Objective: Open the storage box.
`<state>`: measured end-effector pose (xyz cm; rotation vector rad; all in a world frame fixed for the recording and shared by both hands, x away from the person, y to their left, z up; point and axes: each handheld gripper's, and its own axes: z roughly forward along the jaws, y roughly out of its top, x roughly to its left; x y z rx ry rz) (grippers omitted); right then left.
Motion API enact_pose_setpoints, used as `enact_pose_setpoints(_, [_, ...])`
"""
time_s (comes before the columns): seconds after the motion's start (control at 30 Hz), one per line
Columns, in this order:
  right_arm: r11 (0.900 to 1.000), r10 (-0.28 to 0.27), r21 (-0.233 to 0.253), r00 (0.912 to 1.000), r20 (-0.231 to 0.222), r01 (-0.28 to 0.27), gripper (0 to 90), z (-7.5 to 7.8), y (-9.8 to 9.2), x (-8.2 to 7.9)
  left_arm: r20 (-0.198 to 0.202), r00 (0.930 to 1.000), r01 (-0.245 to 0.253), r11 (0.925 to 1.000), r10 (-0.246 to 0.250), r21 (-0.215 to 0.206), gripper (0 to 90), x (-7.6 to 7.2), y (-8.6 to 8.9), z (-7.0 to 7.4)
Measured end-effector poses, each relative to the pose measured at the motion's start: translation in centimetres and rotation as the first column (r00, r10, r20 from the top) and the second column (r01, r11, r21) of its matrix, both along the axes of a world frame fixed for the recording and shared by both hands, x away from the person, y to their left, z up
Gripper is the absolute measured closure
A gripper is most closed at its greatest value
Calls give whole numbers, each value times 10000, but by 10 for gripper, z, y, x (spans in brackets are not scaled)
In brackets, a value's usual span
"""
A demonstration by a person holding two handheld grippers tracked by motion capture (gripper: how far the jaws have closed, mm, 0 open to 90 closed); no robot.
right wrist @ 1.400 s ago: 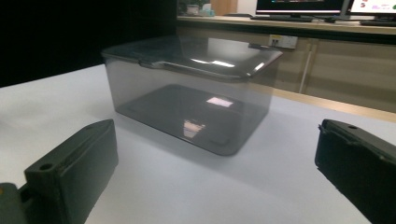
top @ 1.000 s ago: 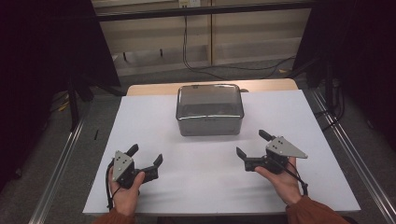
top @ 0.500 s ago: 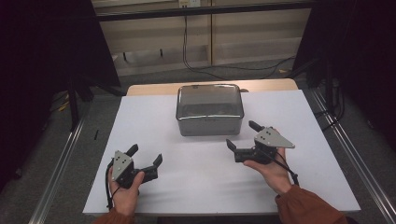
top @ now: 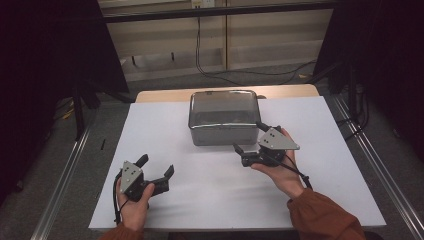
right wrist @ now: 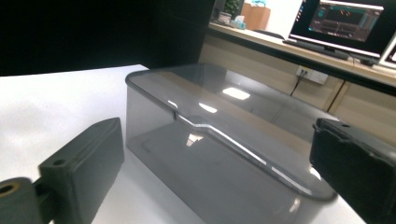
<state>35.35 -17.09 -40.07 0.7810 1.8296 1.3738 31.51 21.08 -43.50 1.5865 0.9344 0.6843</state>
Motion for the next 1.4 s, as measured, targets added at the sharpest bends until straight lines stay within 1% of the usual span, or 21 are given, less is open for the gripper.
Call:
enact_pose_setpoints(0.1, [9993,29,-360,9999,151,-23,41,4,3,3,-11,10000,7,10000,-7,-16,29,0,0,0])
enact_pose_setpoints(0.13, [9992,35,-389,9998,195,-27,41,5,4,4,-48,10000,9,10000,-9,-19,29,0,0,0])
enact_pose_setpoints(0.2, [9981,18,-618,9992,395,6,41,7,5,7,-139,9999,15,10000,-16,-38,29,0,0,0])
enact_pose_setpoints(0.23, [9967,8,-808,9984,559,38,40,8,7,8,-152,9999,-19,10000,20,25,29,0,1,0])
enact_pose_setpoints(0.3, [9942,25,-1077,9975,712,52,41,9,9,11,-133,9999,-68,10000,67,-38,29,0,1,0])
enact_pose_setpoints(0.43, [9841,152,-1776,9951,975,24,40,9,14,17,-71,10000,-68,10000,68,22,29,0,2,0])
enact_pose_setpoints(0.53, [9773,232,-2118,9950,966,-22,38,7,19,20,-80,9999,-62,10000,62,35,29,0,2,0])
enact_pose_setpoints(0.67, [9613,307,-2755,9920,1225,43,49,3,24,22,-89,9999,-64,10000,65,58,29,1,2,0])
enact_pose_setpoints(0.83, [9297,507,-3680,9855,1620,127,74,-2,30,23,-92,9999,-63,10000,64,75,29,1,3,0])
enact_pose_setpoints(0.9, [9104,583,-4128,9798,1911,264,88,-4,33,23,-108,9999,-63,9999,64,99,29,1,3,0])
enact_pose_setpoints(0.93, [8936,691,-4478,9761,2059,311,101,-5,34,23,-113,9999,-71,9999,73,109,29,1,3,0])
enact_pose_setpoints(0.97, [8936,691,-4478,9761,2059,311,129,-5,34,23,-118,9999,-69,9999,71,107,29,1,3,0])
enact_pose_setpoints(1.0, [8826,762,-4689,9735,2155,347,146,-5,35,22,-132,9999,-67,9999,69,108,29,1,3,0])
enact_pose_setpoints(1.03, [8684,830,-4941,9697,2296,426,146,-7,36,22,-135,9999,-54,9999,56,115,29,1,3,0])
enact_pose_setpoints(1.1, [8293,961,-5548,9609,2598,671,165,-10,38,20,-113,9999,-55,9999,57,115,29,1,3,0])
enact_pose_setpoints(1.17, [7961,1165,-6001,9536,2777,775,187,-13,41,19,-99,9999,-57,9999,58,145,29,1,3,0])
enact_pose_setpoints(1.2, [7821,1258,-6176,9495,2875,834,198,-14,42,18,-113,9999,-47,9999,48,119,29,1,3,0])
enact_pose_setpoints(1.27, [7502,1434,-6537,9409,3067,987,239,-16,45,18,-112,9999,-43,9999,45,127,29,1,3,0])
enact_pose_setpoints(1.33, [7353,1587,-6692,9326,3240,1074,265,-16,47,18,-107,9999,-58,9999,59,118,29,1,3,0])
enact_pose_setpoints(1.37, [7183,1664,-6855,9274,3350,1187,273,-16,49,18,-100,9999,-58,9999,59,120,29,1,3,0])
enact_pose_setpoints(1.4, [6990,1719,-7025,9221,3468,1339,287,-17,50,19,-100,9999,-60,9999,61,134,29,1,3,0])
